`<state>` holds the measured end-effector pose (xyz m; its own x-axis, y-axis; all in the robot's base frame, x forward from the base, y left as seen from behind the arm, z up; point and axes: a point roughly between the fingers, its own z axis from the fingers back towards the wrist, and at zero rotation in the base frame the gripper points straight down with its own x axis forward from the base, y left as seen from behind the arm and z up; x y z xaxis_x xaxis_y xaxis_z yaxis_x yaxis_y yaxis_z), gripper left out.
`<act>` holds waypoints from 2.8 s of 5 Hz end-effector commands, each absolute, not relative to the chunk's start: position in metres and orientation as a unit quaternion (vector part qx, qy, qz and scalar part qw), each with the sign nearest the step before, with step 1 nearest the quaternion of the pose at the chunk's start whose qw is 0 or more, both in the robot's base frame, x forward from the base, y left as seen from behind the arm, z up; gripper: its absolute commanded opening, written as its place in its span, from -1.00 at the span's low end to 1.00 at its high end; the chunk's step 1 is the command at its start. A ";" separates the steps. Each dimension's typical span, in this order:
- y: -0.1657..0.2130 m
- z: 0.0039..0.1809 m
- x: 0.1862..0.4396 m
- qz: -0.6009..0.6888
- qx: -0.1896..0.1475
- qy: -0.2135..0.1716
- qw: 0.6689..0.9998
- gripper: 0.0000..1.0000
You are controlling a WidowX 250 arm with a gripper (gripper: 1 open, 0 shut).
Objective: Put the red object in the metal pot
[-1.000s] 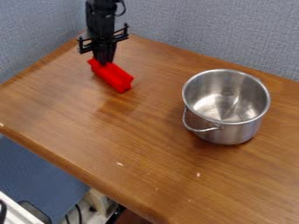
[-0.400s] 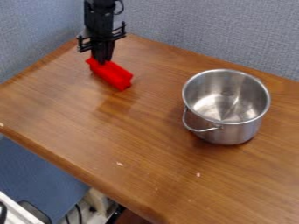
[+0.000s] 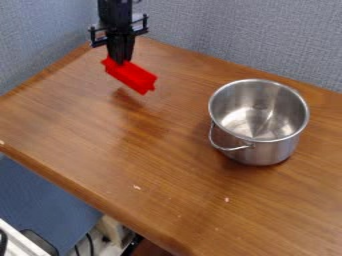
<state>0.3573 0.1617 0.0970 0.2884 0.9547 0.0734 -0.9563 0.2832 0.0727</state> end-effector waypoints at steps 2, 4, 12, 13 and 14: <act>0.112 0.171 0.350 0.513 0.015 -0.028 0.858 -1.00; 0.035 0.173 0.360 0.416 0.005 -0.016 0.909 -1.00; -0.041 0.107 0.358 0.282 0.008 0.026 0.959 -1.00; -0.042 0.103 0.359 0.282 0.010 0.027 0.959 -1.00; -0.043 0.100 0.361 0.281 0.011 0.028 0.959 -1.00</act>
<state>0.3594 -0.0387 0.0923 0.8370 0.5424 -0.0722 -0.5397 0.8401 0.0544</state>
